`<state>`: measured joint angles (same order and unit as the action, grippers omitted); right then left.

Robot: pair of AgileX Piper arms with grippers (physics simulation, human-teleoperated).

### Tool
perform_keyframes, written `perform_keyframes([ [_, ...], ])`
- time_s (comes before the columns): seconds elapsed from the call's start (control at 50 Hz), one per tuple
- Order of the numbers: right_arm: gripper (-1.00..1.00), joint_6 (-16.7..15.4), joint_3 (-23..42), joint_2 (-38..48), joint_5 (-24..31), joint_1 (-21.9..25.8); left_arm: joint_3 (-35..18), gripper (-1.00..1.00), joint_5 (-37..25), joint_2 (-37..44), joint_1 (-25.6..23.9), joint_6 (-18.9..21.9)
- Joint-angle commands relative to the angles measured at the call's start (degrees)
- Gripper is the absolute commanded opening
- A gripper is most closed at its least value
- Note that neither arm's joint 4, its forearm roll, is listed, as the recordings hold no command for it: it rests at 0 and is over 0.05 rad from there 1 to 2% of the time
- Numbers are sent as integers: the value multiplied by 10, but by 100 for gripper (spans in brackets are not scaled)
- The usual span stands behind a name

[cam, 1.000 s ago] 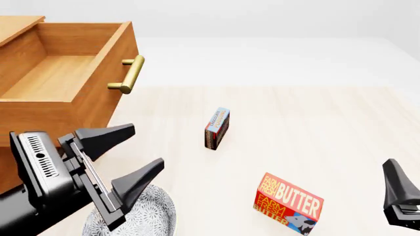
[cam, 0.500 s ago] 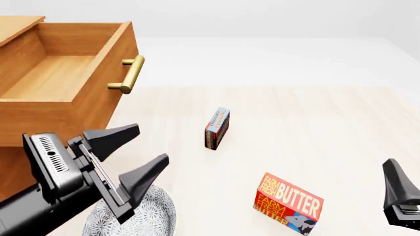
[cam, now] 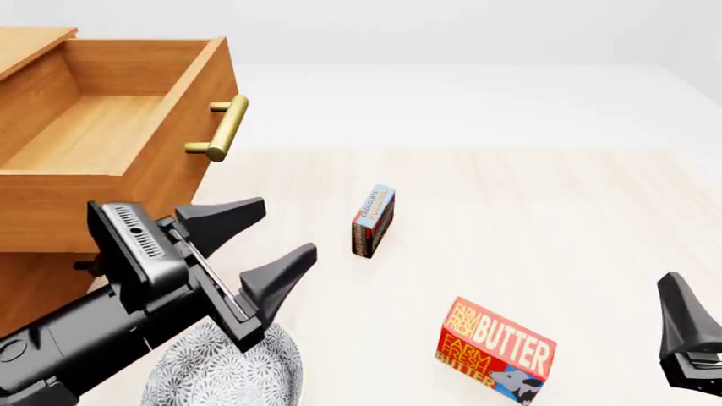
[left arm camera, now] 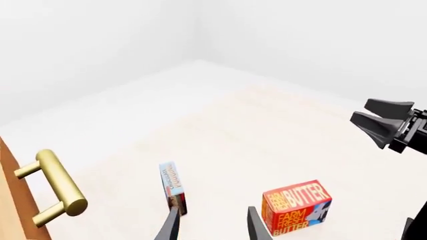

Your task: Put the chocolate pudding in the top drawer of the cabinet and close it.

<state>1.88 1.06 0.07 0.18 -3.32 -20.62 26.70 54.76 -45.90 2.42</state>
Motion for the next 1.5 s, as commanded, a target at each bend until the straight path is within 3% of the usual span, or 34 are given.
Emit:
perform_keyframes([
  [0.02,100,3,1,0,1,1,-34,100,-14,56,11,-14],
  [0.22,100,3,1,0,2,0,-60,100,-34,97,8,-50],
  [0.56,100,6,3,1,3,1,-109,100,-50,166,-12,-71],
  [0.6,100,7,3,1,3,2,-112,100,-48,180,-9,-90],
  [1.5,100,11,2,1,6,1,-153,100,3,301,35,-117],
])
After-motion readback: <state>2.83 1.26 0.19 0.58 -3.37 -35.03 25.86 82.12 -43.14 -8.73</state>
